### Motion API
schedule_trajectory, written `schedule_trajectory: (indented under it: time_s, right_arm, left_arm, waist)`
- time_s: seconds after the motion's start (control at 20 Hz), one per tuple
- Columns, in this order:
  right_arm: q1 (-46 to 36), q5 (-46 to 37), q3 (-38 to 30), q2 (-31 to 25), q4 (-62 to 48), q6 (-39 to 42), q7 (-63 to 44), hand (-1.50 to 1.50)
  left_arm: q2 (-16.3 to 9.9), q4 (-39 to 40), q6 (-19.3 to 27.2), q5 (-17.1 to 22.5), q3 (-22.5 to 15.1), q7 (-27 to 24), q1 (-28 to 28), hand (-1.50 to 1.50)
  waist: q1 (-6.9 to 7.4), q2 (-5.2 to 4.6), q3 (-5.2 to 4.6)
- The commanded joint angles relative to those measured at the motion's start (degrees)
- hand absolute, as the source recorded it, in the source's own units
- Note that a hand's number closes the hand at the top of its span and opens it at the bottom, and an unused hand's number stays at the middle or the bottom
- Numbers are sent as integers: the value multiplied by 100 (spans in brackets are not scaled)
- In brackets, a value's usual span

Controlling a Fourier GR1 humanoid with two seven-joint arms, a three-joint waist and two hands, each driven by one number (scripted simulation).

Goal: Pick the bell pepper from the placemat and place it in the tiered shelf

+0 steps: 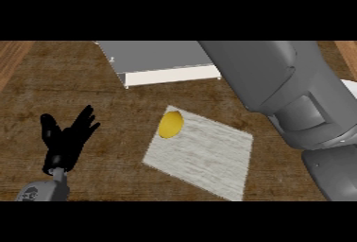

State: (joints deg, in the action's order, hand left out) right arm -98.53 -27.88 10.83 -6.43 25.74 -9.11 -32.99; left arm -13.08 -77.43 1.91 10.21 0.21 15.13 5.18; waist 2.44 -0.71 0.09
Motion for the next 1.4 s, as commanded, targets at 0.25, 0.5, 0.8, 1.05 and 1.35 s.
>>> schedule_trajectory:
  time_s: [0.25, 0.5, 0.8, 1.05, 1.35]
  right_arm:
    - [-231, -136, -277, -168, -938, -238, 810, 150]
    - [-252, -164, -367, 104, -1126, -496, 1059, 150]
    - [-416, -178, -481, -7, -1322, -315, 1263, 150]
    - [-244, 97, -891, -82, -1317, -1057, 1070, 150]
    - [-124, 545, -1451, -125, -1161, -1487, 1431, -150]
  left_arm:
    - [37, 18, -141, -17, -74, 16, -243, 0]
    - [-130, 222, -280, 107, 142, 100, 4, 0]
    - [76, 80, 49, -98, 17, 243, 60, 0]
    - [50, 103, -126, -105, -12, -39, -272, 0]
    - [203, -17, 36, -176, -78, 67, -195, 0]
  waist:
    - [113, -43, -23]
    - [74, -40, -24]
    - [43, -30, -22]
    - [63, -43, -21]
    - [89, -54, -18]
